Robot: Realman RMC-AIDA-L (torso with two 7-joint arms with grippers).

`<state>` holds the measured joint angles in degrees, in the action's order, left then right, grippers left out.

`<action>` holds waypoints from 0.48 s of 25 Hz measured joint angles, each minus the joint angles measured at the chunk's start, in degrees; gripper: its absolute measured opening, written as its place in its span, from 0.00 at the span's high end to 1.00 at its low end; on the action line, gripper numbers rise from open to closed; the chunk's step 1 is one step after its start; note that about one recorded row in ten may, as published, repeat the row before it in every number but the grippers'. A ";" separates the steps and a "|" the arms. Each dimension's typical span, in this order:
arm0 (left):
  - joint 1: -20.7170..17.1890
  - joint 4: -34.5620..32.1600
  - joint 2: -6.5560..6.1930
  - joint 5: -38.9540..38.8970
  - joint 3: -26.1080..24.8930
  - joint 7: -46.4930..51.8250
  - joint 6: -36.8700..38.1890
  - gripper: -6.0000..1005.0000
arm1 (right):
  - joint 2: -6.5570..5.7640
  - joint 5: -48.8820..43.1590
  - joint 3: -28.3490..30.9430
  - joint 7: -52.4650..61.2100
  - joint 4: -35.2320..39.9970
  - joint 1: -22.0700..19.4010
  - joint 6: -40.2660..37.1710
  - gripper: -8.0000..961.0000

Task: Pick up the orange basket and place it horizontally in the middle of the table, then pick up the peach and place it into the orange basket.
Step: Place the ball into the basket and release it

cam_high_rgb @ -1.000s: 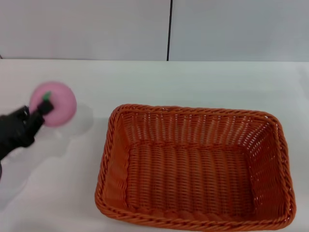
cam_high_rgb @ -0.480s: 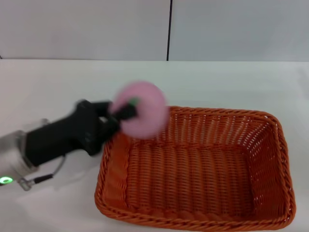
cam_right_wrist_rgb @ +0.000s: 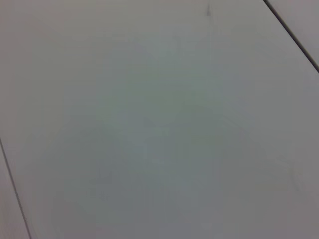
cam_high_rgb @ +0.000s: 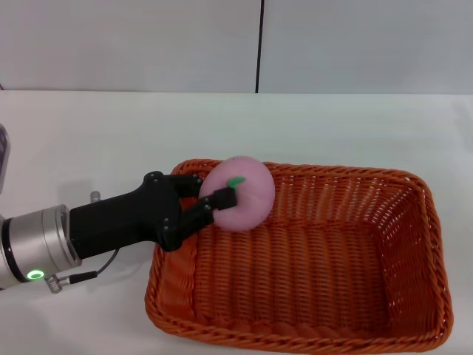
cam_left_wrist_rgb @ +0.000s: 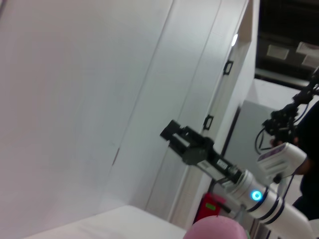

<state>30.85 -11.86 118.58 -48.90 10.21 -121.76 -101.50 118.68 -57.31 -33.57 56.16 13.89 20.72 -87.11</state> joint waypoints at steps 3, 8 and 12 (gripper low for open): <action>-0.28 -0.01 -0.02 -0.12 0.05 -0.01 2.01 0.80 | -0.02 0.00 0.00 0.00 0.00 0.17 0.08 0.54; -0.51 -0.05 -0.14 -0.41 -0.16 0.15 2.95 0.61 | -0.03 0.00 0.00 0.00 0.00 0.27 0.10 0.54; -0.56 -0.28 -0.19 -0.49 -0.19 0.32 3.38 0.49 | -0.03 0.00 0.00 0.00 0.00 0.28 0.10 0.54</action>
<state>30.29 -12.15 118.39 -49.39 10.02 -121.45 -98.13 118.65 -57.31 -33.57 56.16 13.88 21.00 -87.01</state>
